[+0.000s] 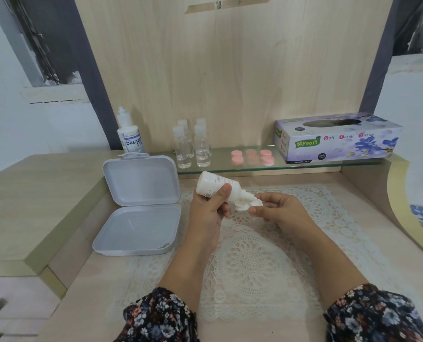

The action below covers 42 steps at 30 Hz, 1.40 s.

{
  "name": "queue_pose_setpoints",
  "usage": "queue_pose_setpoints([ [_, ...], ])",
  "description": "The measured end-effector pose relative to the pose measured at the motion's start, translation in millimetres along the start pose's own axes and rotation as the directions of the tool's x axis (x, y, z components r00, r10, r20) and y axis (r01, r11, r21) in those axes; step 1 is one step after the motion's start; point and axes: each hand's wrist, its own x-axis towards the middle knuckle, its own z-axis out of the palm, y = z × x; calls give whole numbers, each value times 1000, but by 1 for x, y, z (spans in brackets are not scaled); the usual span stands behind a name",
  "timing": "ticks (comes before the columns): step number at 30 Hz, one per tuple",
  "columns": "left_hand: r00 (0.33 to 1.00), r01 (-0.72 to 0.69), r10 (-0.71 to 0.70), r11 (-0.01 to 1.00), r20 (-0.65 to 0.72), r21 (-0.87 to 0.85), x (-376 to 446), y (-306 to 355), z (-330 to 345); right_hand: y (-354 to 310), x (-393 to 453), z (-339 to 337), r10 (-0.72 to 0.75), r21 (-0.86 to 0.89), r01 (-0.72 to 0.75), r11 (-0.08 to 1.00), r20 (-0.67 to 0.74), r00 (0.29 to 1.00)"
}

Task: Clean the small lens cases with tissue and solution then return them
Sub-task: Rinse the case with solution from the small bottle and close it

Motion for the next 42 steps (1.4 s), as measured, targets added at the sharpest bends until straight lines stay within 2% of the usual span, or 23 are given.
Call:
queue_pose_setpoints([
  [9, 999, -12, 11, 1000, -33, -13, 2, 0, -1, 0, 0, 0, 5, 8, -5, 1000, -1, 1000],
  [42, 1000, -7, 6, 1000, -13, -11, 0, 1, 0, -2, -2, 1, -3, 1, 3, 1000, 2, 1000],
])
